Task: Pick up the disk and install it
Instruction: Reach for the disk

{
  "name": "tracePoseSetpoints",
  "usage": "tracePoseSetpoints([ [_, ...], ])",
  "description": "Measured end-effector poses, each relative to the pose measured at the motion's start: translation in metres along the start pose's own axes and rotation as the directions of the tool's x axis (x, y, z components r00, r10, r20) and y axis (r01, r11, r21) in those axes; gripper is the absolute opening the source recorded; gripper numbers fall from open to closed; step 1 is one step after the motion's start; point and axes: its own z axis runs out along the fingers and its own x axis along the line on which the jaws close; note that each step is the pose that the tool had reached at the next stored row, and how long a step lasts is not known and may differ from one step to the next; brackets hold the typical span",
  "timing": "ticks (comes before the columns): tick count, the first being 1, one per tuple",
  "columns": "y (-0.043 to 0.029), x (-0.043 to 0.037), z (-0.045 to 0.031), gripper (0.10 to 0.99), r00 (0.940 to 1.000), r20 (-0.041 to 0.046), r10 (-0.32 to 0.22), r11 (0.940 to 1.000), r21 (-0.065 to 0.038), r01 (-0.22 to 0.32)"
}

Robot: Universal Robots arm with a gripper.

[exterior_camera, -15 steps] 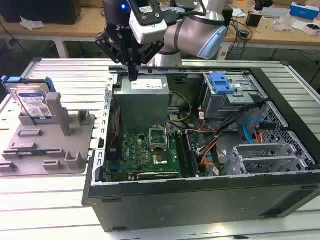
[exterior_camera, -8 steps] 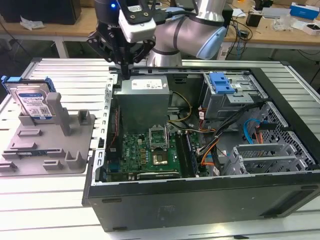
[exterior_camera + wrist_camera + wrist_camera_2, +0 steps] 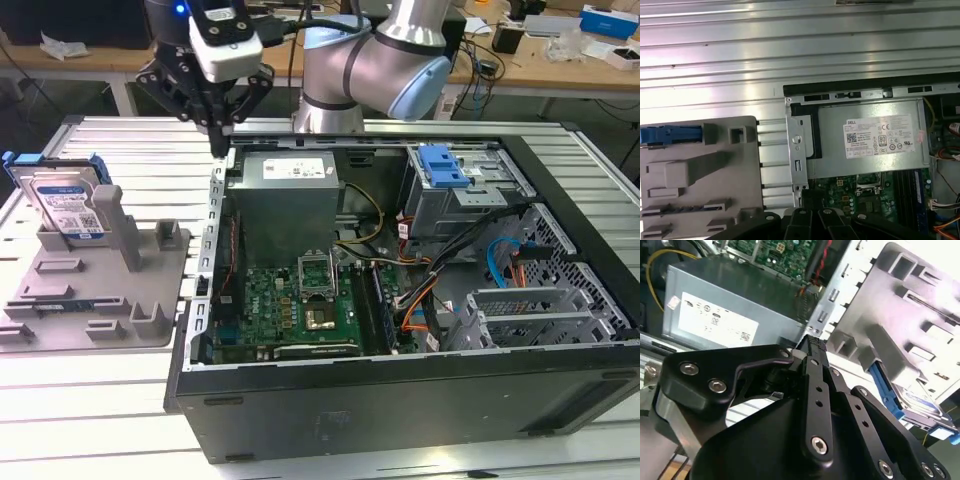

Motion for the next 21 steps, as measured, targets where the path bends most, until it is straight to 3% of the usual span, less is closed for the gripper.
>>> tracePoseSetpoints([
  [3,0.0017,0.0124,0.0005,0.106,1.0000,-0.0006,0.000,1.0000,0.000,0.000],
  [10,0.0091,0.0487,0.0019,0.106,1.0000,-0.0013,0.001,1.0000,0.000,-0.001],
  [11,0.0103,0.0567,0.0022,0.106,1.0000,-0.0013,0.001,1.0000,0.000,-0.001],
  [21,0.0183,0.0981,0.0035,0.106,1.0000,-0.0013,0.001,1.0000,0.000,-0.001],
])
